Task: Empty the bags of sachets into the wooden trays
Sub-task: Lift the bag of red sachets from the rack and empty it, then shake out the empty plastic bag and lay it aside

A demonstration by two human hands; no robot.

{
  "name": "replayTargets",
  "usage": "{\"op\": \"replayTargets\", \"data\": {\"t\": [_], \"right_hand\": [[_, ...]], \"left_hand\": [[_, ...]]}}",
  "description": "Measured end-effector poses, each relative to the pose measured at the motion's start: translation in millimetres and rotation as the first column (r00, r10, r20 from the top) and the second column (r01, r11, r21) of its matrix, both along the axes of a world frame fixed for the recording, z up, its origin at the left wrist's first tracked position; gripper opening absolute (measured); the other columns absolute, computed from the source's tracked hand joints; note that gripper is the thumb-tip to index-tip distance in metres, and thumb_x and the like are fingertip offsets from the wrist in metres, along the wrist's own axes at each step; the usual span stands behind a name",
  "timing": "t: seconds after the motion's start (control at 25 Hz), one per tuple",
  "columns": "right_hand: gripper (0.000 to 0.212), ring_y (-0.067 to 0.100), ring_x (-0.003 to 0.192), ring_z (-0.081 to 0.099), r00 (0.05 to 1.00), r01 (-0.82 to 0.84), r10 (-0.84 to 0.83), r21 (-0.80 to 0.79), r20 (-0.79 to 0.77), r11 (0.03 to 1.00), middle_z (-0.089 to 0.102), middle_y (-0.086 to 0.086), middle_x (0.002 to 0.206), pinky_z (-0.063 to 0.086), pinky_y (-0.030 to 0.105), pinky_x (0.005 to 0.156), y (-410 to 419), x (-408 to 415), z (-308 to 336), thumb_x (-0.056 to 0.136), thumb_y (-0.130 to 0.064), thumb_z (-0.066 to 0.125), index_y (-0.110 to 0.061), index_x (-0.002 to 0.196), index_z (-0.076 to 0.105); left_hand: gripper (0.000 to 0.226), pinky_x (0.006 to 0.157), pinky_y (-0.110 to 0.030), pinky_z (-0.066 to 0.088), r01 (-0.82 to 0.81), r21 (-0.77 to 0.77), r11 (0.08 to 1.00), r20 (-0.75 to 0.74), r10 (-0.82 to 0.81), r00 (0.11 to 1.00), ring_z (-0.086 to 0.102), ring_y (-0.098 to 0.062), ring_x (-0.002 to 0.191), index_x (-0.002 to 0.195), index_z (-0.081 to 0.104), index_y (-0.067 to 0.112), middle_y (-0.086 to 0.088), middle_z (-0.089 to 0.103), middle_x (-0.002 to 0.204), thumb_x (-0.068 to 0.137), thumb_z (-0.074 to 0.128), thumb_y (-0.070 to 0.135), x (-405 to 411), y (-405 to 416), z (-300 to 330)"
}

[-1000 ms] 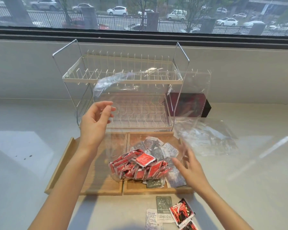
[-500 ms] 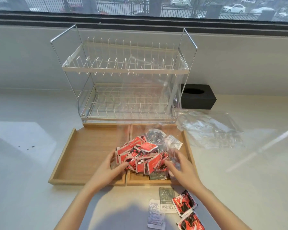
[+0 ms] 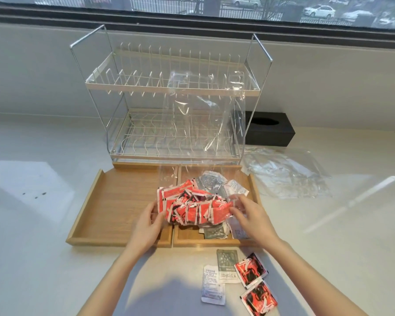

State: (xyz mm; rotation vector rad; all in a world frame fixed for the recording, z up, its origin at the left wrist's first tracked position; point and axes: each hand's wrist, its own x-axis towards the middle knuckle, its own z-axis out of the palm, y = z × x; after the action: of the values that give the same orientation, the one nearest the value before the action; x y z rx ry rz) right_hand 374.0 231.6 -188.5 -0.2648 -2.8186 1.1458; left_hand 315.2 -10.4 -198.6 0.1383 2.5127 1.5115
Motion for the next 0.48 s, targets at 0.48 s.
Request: {"op": "replayTargets", "data": {"t": [0.48], "right_hand": [[0.022, 0.025, 0.058, 0.066, 0.987, -0.139, 0.136, -0.042, -0.083, 0.989, 0.068, 0.014, 0.073, 0.045, 0.033, 0.051, -84, -11, 30, 0.096, -0.023, 0.039, -0.012, 0.100, 0.058]], "left_hand": [[0.026, 0.062, -0.041, 0.043, -0.302, 0.019, 0.953, -0.113, 0.302, 0.947, 0.049, -0.010, 0.048, 0.076, 0.051, 0.009, -0.011, 0.054, 0.061, 0.092, 0.043, 0.028, 24, -91, 38]]}}
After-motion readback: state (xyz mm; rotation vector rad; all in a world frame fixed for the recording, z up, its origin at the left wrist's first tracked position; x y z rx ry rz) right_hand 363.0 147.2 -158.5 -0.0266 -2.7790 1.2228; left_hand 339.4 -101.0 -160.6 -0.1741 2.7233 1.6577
